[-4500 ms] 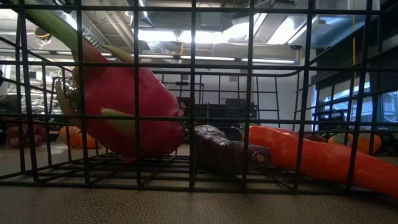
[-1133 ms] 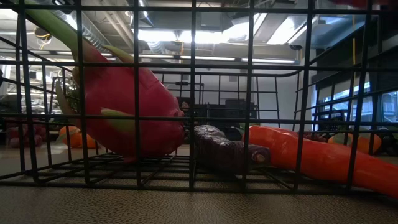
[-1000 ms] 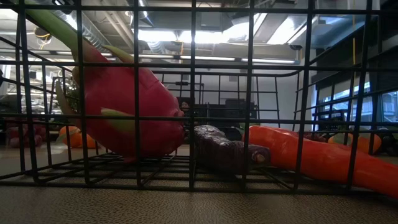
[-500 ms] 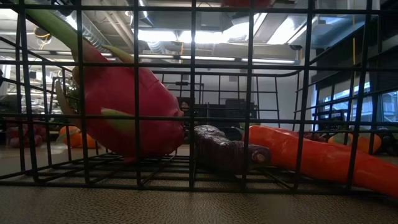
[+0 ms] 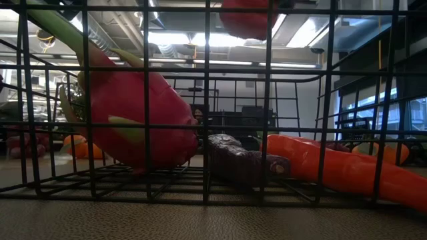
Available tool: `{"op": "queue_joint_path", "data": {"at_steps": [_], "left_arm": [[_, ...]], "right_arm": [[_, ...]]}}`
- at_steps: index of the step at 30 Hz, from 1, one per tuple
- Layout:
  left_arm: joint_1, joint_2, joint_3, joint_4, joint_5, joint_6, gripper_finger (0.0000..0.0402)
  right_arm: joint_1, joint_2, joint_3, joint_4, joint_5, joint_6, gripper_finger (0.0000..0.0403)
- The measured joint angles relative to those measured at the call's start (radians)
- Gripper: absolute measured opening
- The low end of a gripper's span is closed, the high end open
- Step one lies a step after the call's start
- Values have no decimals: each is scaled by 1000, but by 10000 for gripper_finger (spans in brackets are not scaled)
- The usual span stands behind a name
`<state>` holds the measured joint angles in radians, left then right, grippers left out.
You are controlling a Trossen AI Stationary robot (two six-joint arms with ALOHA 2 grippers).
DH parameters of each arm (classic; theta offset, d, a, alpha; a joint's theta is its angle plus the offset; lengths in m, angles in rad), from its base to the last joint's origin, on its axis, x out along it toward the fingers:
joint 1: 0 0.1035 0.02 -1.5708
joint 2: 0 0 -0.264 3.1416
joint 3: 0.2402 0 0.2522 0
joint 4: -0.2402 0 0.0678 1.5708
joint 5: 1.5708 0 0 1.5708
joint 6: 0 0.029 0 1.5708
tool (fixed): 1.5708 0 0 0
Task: Build produce basket
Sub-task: Put the red bell pepper into the black wire basket
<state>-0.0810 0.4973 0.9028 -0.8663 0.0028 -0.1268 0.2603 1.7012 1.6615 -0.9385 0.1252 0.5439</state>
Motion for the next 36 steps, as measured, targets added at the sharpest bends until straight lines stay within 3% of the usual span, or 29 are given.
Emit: {"op": "queue_joint_path", "data": {"at_steps": [6,17,22,28,36], "left_arm": [[0,0,0,-23,0,0,0],[0,0,0,-49,4,77,0],[0,0,0,-63,3,107,0],[0,0,0,-66,3,106,0],[0,0,0,-65,3,105,0]], "right_arm": [[7,16,0,7,-25,6,175],[90,140,0,32,-18,365,175],[129,180,0,17,-14,377,175],[151,229,0,-41,65,382,175],[151,286,0,-77,69,388,175]]}}
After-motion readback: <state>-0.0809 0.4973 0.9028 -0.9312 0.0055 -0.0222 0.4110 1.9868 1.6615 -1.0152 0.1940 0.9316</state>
